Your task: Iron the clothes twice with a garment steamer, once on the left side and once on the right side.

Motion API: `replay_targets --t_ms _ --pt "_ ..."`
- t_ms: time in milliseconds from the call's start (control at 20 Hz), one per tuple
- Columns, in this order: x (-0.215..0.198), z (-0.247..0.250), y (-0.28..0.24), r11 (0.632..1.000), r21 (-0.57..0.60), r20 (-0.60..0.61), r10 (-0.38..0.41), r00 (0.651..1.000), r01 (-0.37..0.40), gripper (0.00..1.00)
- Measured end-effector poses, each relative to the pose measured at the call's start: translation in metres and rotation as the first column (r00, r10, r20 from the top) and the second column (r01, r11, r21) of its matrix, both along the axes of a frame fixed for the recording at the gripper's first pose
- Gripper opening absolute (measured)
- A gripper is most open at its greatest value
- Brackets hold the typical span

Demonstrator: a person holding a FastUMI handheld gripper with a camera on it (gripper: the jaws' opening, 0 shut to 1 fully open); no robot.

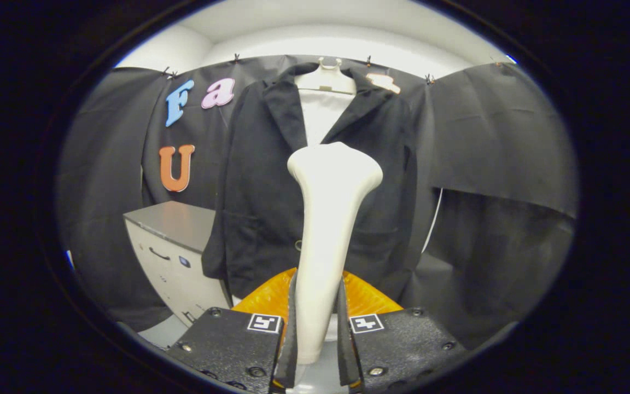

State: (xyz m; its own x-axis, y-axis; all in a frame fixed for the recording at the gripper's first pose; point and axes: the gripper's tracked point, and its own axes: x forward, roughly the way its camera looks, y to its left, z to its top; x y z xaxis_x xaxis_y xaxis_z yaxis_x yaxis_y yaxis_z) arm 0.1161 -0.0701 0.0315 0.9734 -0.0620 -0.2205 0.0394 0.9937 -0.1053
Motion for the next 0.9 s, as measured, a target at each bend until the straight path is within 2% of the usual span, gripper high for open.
replay_targets --t_ms 300,600,750,900 --pt "0.033 0.078 -0.041 0.998 -0.049 0.144 -0.039 0.989 0.046 0.32" --pt "0.083 0.128 -0.067 0.998 -0.009 0.225 -0.056 0.973 0.06 0.33" --pt "0.099 0.133 -0.077 0.998 -0.01 0.242 -0.058 0.969 0.062 0.33" --pt "0.1 0.109 -0.077 0.999 0.005 0.2 -0.049 0.979 0.049 0.33"
